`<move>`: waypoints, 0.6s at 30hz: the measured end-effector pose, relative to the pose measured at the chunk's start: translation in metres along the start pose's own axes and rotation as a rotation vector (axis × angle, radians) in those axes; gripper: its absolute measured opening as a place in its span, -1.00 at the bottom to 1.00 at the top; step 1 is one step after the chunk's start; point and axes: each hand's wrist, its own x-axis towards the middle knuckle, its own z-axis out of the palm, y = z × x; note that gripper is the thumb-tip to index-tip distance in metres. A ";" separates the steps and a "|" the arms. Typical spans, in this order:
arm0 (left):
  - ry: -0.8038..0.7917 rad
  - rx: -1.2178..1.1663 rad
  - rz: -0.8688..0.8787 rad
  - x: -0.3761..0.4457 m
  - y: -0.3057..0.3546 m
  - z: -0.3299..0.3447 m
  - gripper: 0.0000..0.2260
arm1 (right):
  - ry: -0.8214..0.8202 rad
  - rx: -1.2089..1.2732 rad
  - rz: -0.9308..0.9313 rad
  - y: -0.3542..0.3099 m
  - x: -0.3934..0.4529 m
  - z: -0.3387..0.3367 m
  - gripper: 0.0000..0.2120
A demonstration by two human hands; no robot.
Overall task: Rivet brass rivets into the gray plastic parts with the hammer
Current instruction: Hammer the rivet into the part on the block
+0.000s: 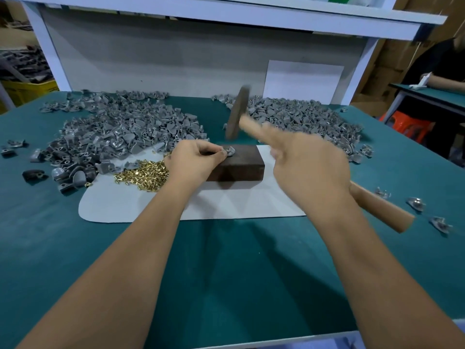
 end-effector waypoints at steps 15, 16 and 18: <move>0.003 0.076 -0.008 -0.002 0.004 -0.003 -0.86 | -0.210 0.327 0.480 0.012 0.027 0.059 -0.81; -0.002 0.055 -0.021 -0.001 0.004 -0.003 -0.87 | -0.239 0.273 0.493 0.014 0.024 0.063 -0.87; -0.038 -0.019 -0.059 0.002 0.005 -0.005 -0.89 | -0.249 0.189 0.490 0.017 0.022 0.067 -0.97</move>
